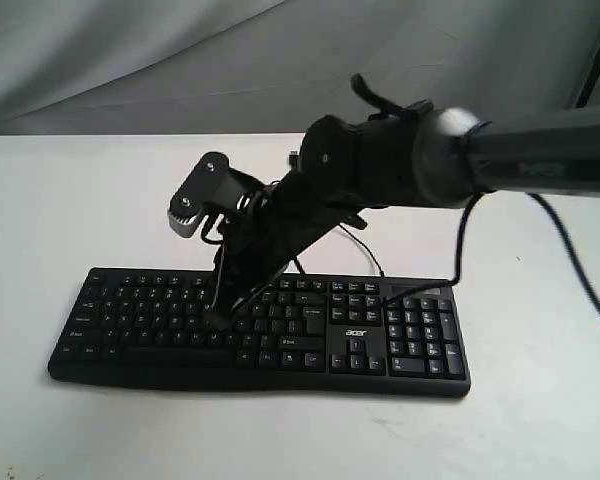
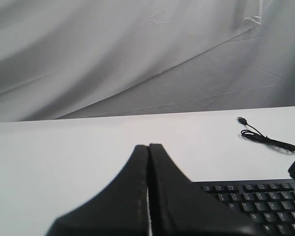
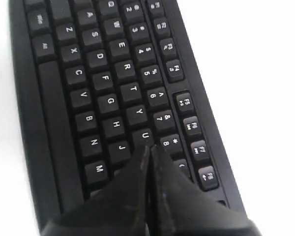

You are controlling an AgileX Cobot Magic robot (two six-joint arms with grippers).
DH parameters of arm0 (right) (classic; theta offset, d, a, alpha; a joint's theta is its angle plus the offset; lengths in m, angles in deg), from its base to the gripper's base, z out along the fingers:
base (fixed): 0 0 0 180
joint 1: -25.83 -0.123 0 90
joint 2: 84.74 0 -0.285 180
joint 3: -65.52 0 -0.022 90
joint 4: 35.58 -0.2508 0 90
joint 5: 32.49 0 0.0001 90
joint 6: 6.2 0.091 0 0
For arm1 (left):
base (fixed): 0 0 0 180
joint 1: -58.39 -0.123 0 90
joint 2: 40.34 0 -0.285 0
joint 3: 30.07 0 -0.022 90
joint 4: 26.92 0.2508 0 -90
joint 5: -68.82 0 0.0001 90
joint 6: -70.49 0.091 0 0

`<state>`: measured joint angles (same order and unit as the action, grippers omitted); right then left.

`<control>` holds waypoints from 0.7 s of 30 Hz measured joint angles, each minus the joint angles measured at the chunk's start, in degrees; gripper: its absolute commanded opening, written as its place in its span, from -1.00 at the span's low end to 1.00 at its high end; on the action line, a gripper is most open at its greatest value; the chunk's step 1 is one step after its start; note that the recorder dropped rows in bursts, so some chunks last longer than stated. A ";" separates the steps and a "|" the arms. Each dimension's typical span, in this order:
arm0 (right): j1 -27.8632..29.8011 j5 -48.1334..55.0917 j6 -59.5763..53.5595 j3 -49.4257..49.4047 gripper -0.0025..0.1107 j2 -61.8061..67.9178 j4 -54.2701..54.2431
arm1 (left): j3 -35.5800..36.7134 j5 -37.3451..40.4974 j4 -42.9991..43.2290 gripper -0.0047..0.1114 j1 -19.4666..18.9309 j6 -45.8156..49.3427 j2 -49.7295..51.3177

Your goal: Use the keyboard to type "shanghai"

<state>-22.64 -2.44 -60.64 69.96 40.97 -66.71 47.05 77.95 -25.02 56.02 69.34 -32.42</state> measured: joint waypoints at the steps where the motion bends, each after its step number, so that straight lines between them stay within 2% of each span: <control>1: 0.00 -0.69 0.00 -1.54 -0.96 -1.66 0.11 | 0.00 0.00 0.00 -0.92 0.00 0.00 0.00; 6: 0.00 -12.45 0.00 -18.49 -0.96 -23.20 -0.77 | 0.00 0.00 0.00 -0.92 0.00 0.00 0.00; 9: 0.10 -16.73 0.00 -25.22 -0.96 -33.29 -2.00 | 0.00 0.00 0.00 -0.92 0.00 0.00 0.00; 14: 0.10 -17.33 0.00 -26.24 -0.96 -41.97 -2.36 | 0.00 0.00 0.00 -0.92 0.00 0.00 0.00; 21: 0.10 -17.84 0.00 -26.55 -0.96 -44.54 -2.36 | 0.00 0.00 0.00 -0.92 0.00 0.00 0.00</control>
<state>-22.54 -20.27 -60.64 43.41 -3.57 -69.08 47.05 77.95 -25.02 56.02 69.34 -32.42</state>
